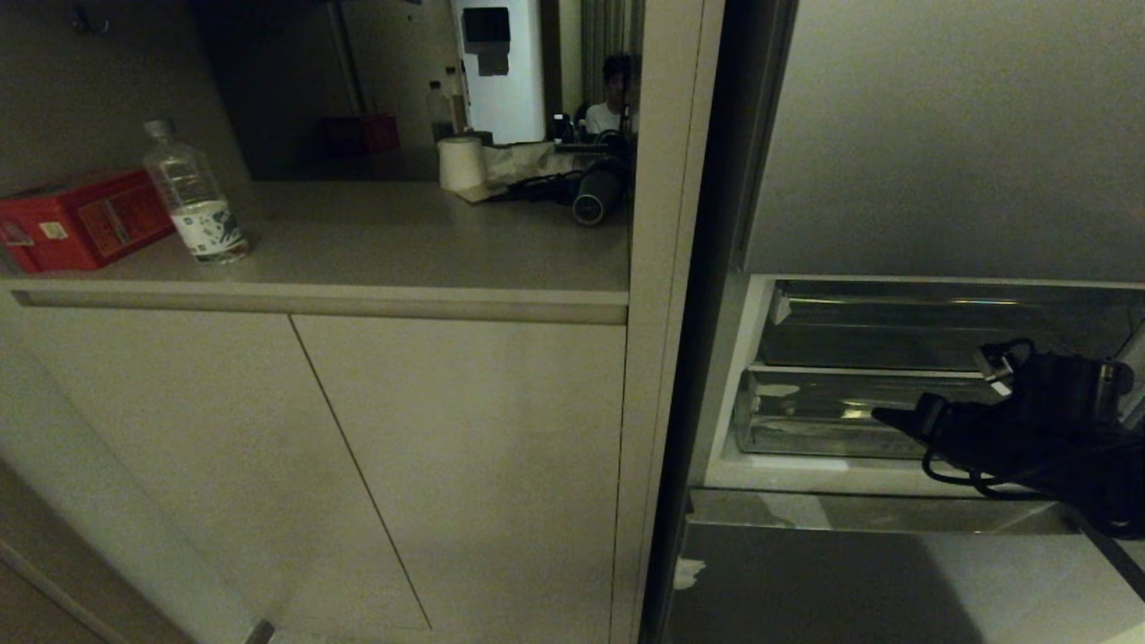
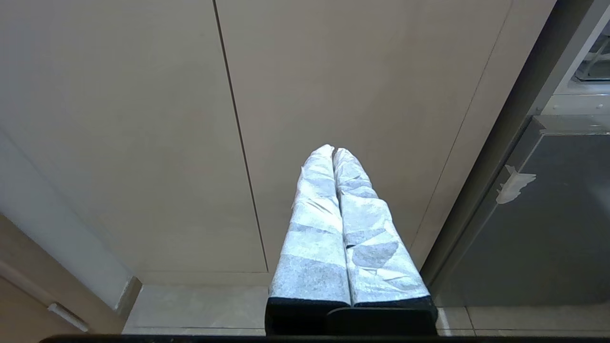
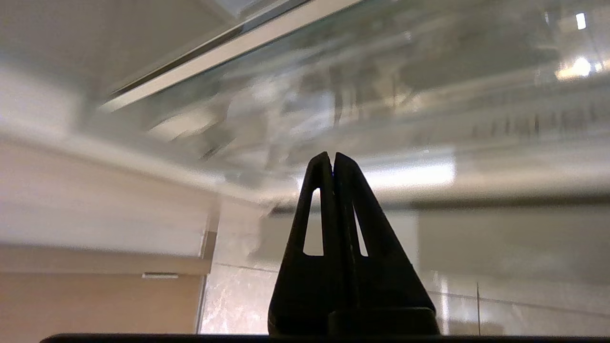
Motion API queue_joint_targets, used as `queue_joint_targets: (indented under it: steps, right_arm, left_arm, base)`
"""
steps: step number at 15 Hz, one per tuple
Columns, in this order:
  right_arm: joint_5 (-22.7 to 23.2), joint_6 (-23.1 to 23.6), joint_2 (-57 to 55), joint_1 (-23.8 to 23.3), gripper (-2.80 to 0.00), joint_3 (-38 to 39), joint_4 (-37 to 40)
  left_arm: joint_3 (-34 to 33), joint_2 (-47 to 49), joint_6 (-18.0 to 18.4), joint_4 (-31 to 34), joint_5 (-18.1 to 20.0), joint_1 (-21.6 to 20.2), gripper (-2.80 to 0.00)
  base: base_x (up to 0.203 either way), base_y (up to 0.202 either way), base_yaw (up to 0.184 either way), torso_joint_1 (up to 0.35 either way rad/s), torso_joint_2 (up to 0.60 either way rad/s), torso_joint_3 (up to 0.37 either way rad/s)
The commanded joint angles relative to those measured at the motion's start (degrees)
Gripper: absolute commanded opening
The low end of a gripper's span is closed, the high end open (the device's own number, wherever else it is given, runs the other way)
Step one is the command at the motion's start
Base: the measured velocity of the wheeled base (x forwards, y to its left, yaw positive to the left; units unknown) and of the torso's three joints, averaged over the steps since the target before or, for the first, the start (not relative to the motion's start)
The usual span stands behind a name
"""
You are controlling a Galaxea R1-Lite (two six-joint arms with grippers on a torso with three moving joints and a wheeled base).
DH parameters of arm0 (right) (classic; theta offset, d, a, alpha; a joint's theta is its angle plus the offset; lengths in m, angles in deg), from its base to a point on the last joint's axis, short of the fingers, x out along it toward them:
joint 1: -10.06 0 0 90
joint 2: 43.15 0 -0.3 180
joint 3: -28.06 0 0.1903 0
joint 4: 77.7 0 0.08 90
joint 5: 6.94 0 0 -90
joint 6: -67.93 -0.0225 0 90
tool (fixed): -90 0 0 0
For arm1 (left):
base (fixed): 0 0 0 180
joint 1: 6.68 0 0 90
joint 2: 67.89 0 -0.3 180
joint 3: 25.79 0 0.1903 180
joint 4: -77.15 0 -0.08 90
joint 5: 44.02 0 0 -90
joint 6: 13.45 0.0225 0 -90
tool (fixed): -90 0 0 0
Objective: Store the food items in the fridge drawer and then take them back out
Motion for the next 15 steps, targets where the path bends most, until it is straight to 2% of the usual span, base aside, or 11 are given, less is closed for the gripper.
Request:
queue_joint_targets:
  steps: [1,5,8,11,13,15]
  right_arm:
    - [-0.1,0.3,13.6,-0.1,-2.80,7.2,0.5]
    - [-5.4,4.8,32.6,-0.3,-2.80,17.7,7.3]
    - [-7.8,8.1,42.6,-0.3,-2.80,26.8,9.5]
    - [-8.5,12.8,47.6,-0.3,-2.80,32.3,9.9]
    - [-8.7,13.1,49.7,-0.3,-2.80,33.4,10.0]
    - [-8.8,13.1,50.5,-0.3,-2.80,33.9,10.0]
  left_arm:
    - [0.0,0.0,0.0,0.0,0.0,0.0,-2.80]
    - [0.0,0.0,0.0,0.0,0.0,0.0,-2.80]
    - [0.0,0.0,0.0,0.0,0.0,0.0,-2.80]
    - [0.0,0.0,0.0,0.0,0.0,0.0,-2.80]
    - [0.0,0.0,0.0,0.0,0.0,0.0,-2.80]
    - [0.0,0.0,0.0,0.0,0.0,0.0,-2.80]
  base:
    - [0.000,0.000,0.000,0.000,0.00,0.000]
    - [0.000,0.000,0.000,0.000,0.00,0.000]
    - [0.000,0.000,0.000,0.000,0.00,0.000]
    - [0.000,0.000,0.000,0.000,0.00,0.000]
    - [-0.002,0.001,-0.031,-0.001,0.00,0.001]
    - [-0.003,0.005,-0.143,0.004,0.00,0.003]
